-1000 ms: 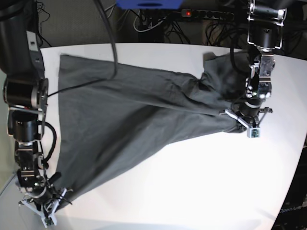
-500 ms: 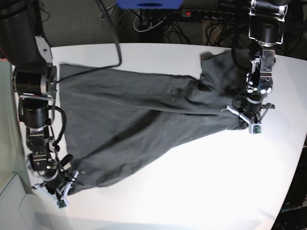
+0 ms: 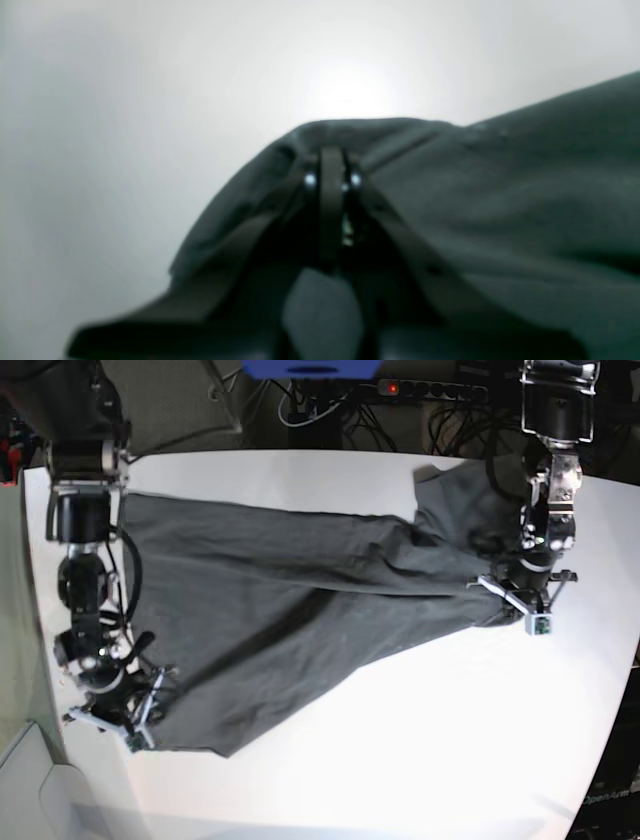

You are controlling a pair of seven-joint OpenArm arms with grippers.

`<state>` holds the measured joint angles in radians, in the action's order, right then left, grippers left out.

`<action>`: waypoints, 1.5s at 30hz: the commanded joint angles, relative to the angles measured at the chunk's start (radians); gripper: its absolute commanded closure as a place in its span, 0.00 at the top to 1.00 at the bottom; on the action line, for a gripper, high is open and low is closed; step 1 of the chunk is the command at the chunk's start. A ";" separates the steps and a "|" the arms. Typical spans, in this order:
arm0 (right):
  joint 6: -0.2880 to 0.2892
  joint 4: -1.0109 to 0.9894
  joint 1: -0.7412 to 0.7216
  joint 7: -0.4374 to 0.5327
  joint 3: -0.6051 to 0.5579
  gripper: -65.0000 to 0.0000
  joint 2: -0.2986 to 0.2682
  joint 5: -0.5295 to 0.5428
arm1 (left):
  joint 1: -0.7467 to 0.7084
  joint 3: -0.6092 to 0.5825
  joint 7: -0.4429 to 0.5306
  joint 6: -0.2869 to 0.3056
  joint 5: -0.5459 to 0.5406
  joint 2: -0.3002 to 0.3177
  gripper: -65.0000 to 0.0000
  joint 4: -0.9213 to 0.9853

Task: Layout the t-shirt on the table in an organized manner, then fold the t-shirt properly
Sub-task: 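Release the shirt with both grippers and raise them, then move the left gripper to the shirt's bunched middle and grasp fabric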

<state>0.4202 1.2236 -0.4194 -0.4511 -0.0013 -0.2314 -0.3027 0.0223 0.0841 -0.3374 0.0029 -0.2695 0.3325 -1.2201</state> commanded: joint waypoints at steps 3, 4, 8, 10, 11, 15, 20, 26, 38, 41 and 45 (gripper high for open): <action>0.004 0.149 0.104 -0.021 0.002 0.08 0.074 0.006 | 0.012 0.049 0.031 -0.004 0.000 0.017 0.00 -0.063; 0.003 0.164 0.142 -0.028 0.004 0.05 0.091 0.006 | 0.011 0.053 0.031 -0.004 0.000 0.017 0.00 -0.079; 0.003 0.166 0.258 -0.030 0.004 0.00 0.140 0.006 | 0.009 0.056 0.031 -0.007 0.000 0.017 0.00 -0.132; 0.003 0.164 0.291 -0.030 0.004 0.00 0.143 0.006 | 0.000 0.058 0.031 -0.007 0.000 0.017 0.00 -0.148; 0.003 0.164 0.302 -0.031 0.004 0.00 0.143 0.006 | -0.003 0.058 0.031 -0.007 0.000 0.017 0.00 -0.155; 0.001 0.161 0.351 -0.033 0.008 0.00 0.119 0.004 | 0.000 0.058 0.031 -0.007 0.000 0.017 0.00 -0.149; 0.001 0.161 0.411 -0.033 0.102 0.00 0.100 0.004 | -0.002 0.059 0.031 -0.007 0.000 0.021 0.00 -0.146; 0.001 0.169 0.457 -0.047 0.146 0.00 0.048 0.004 | 0.006 0.090 0.031 -0.007 0.000 0.023 0.00 -0.146; 0.004 0.298 0.503 -0.124 0.142 0.00 0.040 0.004 | 0.106 0.156 -0.150 0.003 -0.003 -0.118 0.01 -0.160; 0.004 0.293 0.500 -0.124 0.139 0.00 0.040 0.004 | 0.158 0.133 -0.210 0.003 -0.001 -0.195 0.01 -0.166; 0.004 0.293 0.498 -0.124 0.139 0.00 0.040 0.004 | 0.232 0.032 -0.334 0.003 -0.003 -0.252 0.01 -0.166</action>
<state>0.4217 1.5055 0.0906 -0.5762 0.1352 -0.1825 -0.2996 0.2340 0.1127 -0.6918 0.0021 -0.2710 0.0765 -1.3647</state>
